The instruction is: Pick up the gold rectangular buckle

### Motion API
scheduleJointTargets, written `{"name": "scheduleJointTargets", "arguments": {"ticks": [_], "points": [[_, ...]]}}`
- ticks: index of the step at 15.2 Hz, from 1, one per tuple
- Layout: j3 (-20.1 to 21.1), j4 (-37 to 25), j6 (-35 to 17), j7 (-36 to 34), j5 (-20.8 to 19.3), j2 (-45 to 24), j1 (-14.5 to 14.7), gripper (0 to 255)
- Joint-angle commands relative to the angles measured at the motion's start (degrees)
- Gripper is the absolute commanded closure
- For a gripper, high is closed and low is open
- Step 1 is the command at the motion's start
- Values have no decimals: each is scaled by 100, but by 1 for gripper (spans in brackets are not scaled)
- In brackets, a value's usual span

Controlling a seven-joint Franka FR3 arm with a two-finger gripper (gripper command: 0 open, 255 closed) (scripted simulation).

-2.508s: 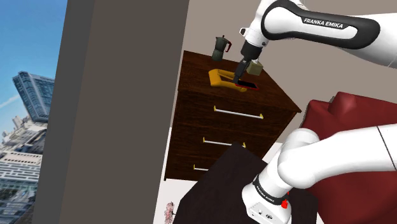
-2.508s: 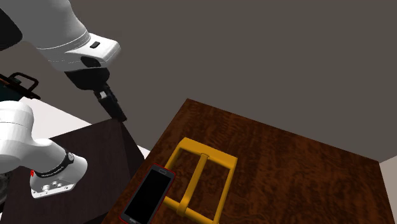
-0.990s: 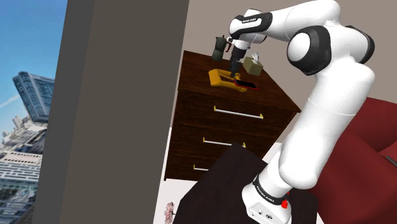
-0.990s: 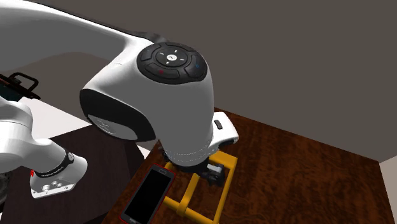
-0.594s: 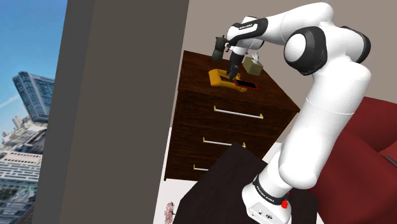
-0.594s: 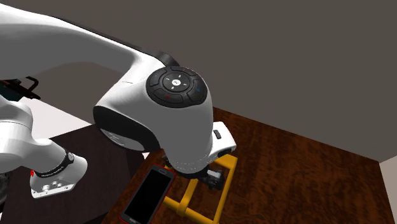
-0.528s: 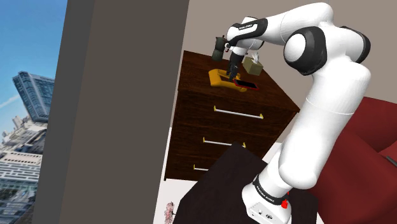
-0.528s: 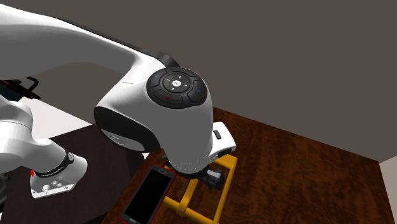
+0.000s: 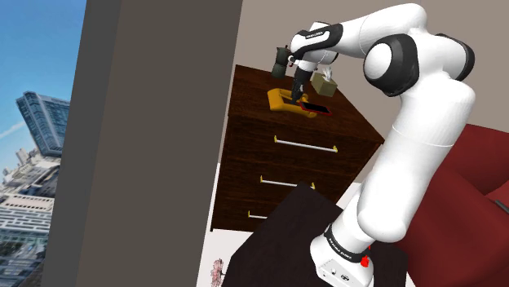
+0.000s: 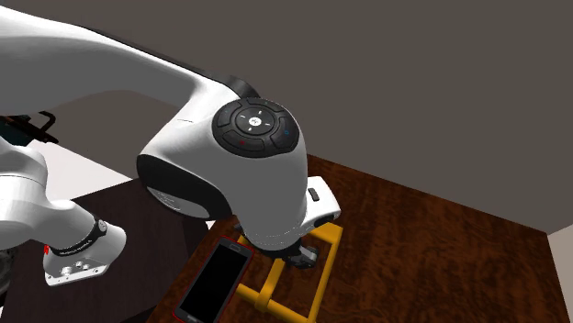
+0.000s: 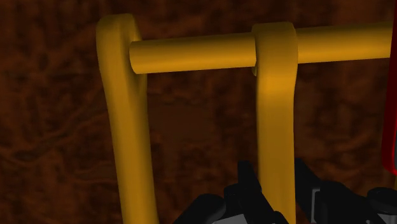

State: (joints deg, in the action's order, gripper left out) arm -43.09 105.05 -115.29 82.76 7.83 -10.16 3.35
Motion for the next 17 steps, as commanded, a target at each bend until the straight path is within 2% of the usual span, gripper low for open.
{"name": "scheduleJointTargets", "arguments": {"ticks": [1, 17], "points": [[1, 0, -2, 0, 1, -2, 1, 255], [-49, -993, 1107, -114, -160, 165, 1, 255]]}}
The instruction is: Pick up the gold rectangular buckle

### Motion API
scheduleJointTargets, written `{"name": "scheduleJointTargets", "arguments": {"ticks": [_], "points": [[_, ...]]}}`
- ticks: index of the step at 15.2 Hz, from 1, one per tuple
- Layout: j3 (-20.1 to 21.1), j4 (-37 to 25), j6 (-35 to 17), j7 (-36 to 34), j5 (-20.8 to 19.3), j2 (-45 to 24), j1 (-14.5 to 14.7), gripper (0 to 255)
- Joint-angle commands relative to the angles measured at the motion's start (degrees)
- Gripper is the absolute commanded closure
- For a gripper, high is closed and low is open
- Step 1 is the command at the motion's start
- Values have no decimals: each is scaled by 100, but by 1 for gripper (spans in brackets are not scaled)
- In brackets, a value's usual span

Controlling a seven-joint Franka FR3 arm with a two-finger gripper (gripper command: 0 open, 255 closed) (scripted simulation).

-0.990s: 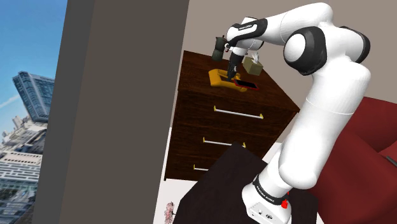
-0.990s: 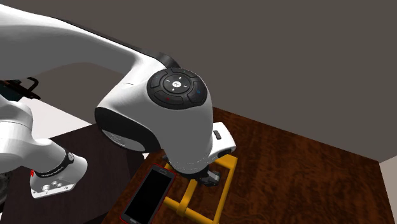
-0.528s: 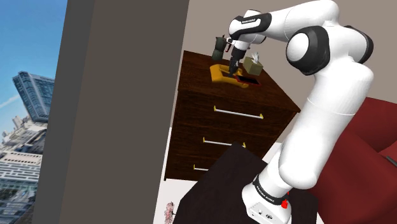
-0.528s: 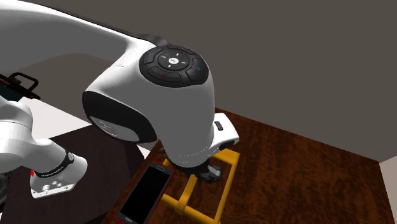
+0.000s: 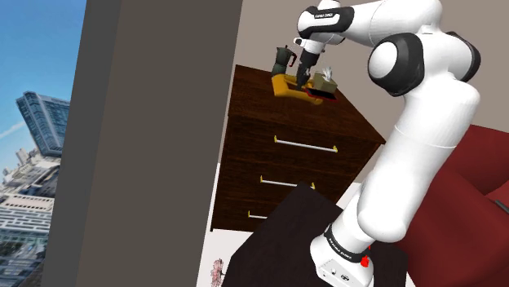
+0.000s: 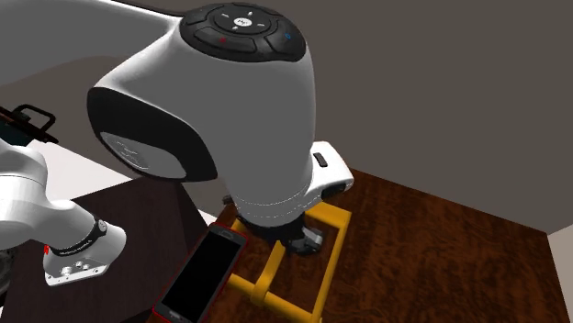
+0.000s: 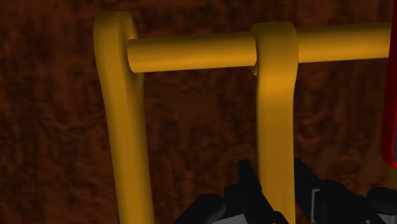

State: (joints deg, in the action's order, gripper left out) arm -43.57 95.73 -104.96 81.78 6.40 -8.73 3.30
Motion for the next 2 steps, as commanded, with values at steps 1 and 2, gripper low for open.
{"name": "scheduleJointTargets", "arguments": {"ticks": [1, 2], "points": [[-1, -72, 86, -18, -18, 23, 7, 255], [-1, -73, 87, -17, -17, 22, 7, 255]]}}
